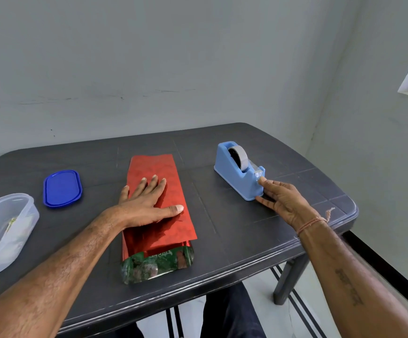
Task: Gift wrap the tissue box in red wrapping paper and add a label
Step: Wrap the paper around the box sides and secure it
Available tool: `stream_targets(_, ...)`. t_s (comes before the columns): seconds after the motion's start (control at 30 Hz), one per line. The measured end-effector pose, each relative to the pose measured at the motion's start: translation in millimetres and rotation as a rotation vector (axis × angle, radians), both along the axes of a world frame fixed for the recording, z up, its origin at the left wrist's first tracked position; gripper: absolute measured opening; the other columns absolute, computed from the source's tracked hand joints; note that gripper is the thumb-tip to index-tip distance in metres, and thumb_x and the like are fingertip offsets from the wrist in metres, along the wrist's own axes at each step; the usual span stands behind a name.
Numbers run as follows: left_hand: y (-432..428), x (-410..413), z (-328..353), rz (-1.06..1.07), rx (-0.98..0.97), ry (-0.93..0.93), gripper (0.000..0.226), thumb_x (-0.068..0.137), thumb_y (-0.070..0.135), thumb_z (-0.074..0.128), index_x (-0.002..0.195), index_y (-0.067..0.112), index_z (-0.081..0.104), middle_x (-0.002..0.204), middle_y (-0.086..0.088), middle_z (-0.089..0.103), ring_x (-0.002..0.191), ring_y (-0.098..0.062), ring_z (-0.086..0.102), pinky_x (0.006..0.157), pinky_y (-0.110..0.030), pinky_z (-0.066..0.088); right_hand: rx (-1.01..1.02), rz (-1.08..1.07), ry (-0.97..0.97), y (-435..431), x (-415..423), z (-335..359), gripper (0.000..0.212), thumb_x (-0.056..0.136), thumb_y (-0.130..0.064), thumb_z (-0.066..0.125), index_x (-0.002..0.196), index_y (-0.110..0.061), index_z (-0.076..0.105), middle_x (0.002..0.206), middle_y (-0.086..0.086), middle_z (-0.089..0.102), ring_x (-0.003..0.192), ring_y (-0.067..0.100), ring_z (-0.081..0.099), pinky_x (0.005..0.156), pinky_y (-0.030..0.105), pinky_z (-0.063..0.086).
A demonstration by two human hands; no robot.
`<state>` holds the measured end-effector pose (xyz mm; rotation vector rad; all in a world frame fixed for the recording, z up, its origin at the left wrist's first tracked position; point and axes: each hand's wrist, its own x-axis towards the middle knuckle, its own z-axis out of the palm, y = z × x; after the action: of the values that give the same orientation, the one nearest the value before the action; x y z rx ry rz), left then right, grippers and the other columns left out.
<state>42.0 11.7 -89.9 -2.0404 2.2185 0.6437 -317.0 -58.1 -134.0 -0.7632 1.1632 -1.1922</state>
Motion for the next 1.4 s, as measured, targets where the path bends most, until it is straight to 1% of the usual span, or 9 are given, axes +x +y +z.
stream_targets(0.53,-2.5,3.2,-4.8,-0.007,-0.016,0.000,0.144,0.038,0.112,0.007,0.159,0.039,-0.018,0.163,0.014,-0.031,0.152,-0.011,-0.028,0.122,-0.052,-0.020,-0.046,-0.063,0.131,-2.9,9.4,-6.1,0.034,0.093,-0.019,0.074,0.113,0.008,0.069,0.110,0.017,0.073,0.102,0.024,0.072,0.076,0.031,0.065)
stream_targets(0.7,-5.0,3.8,-5.1,-0.013,-0.006,-0.013,0.140,0.041,0.112,0.008,0.159,0.040,-0.019,0.163,0.014,-0.031,0.151,-0.010,-0.028,0.123,-0.053,-0.019,-0.005,-0.084,0.228,-7.3,11.4,-4.2,0.018,0.093,-0.015,0.074,0.098,0.002,0.069,0.106,0.012,0.070,0.095,0.022,0.070,0.071,0.030,0.064)
stream_targets(0.83,-2.2,2.2,-2.2,-0.010,0.004,-0.008,0.142,0.040,0.112,0.009,0.158,0.040,-0.019,0.163,0.014,-0.030,0.151,-0.010,-0.028,0.123,-0.052,-0.018,-0.040,-0.159,0.421,-7.1,17.4,-15.0,0.016,0.090,-0.008,0.077,0.076,-0.006,0.070,0.115,0.005,0.072,0.096,0.021,0.072,0.082,0.032,0.063)
stream_targets(0.97,0.3,-0.3,2.5,-0.002,0.012,0.002,0.145,0.037,0.113,0.011,0.159,0.040,-0.018,0.164,0.014,-0.030,0.152,-0.011,-0.027,0.122,-0.053,-0.019,-0.063,-0.173,0.401,5.7,16.5,-19.7,0.015,0.094,-0.014,0.074,0.081,-0.008,0.072,0.116,0.006,0.074,0.092,0.016,0.070,0.092,0.037,0.061)
stream_targets(1.07,-0.4,-0.4,2.3,0.003,0.021,0.010,0.144,0.038,0.113,0.013,0.159,0.040,-0.018,0.164,0.014,-0.030,0.152,-0.010,-0.028,0.122,-0.052,-0.019,-0.113,-0.219,0.387,33.5,25.0,-27.4,0.016,0.098,-0.024,0.070,0.089,-0.010,0.073,0.099,0.009,0.075,0.084,0.015,0.069,0.093,0.042,0.061)
stream_targets(1.13,-1.5,-0.5,2.5,0.009,0.031,0.009,0.145,0.038,0.113,0.016,0.158,0.041,-0.018,0.163,0.015,-0.030,0.151,-0.008,-0.028,0.122,-0.052,-0.019,-0.200,-0.081,0.248,53.1,37.3,-25.3,0.022,0.100,-0.026,0.067,0.095,-0.005,0.069,0.100,0.011,0.069,0.093,0.020,0.069,0.088,0.040,0.062)
stream_targets(1.2,-1.7,-1.2,3.0,0.018,0.042,0.005,0.146,0.037,0.114,0.021,0.158,0.042,-0.019,0.163,0.016,-0.031,0.150,-0.007,-0.029,0.122,-0.051,-0.019,-0.260,0.146,0.122,66.7,50.4,-14.0,0.039,0.095,-0.035,0.068,0.105,0.003,0.066,0.110,0.013,0.068,0.105,0.020,0.070,0.085,0.038,0.062)
stream_targets(1.27,-1.5,-3.5,4.2,0.027,0.050,-0.002,0.148,0.037,0.114,0.025,0.158,0.042,-0.019,0.163,0.017,-0.031,0.150,-0.007,-0.030,0.122,-0.052,-0.019,-0.289,0.353,0.125,68.9,62.1,-2.4,0.056,0.087,-0.045,0.069,0.109,0.006,0.062,0.121,0.014,0.068,0.110,0.019,0.071,0.087,0.040,0.062)
stream_targets(1.4,-1.5,-8.1,6.6,0.054,0.066,-0.010,0.156,0.029,0.114,0.028,0.158,0.041,-0.020,0.163,0.016,-0.032,0.151,-0.010,-0.030,0.122,-0.054,-0.019,-0.358,0.642,0.313,51.0,86.6,14.3,0.035,0.098,-0.036,0.067,0.104,-0.002,0.062,0.127,0.017,0.065,0.113,0.021,0.070,0.088,0.037,0.060)
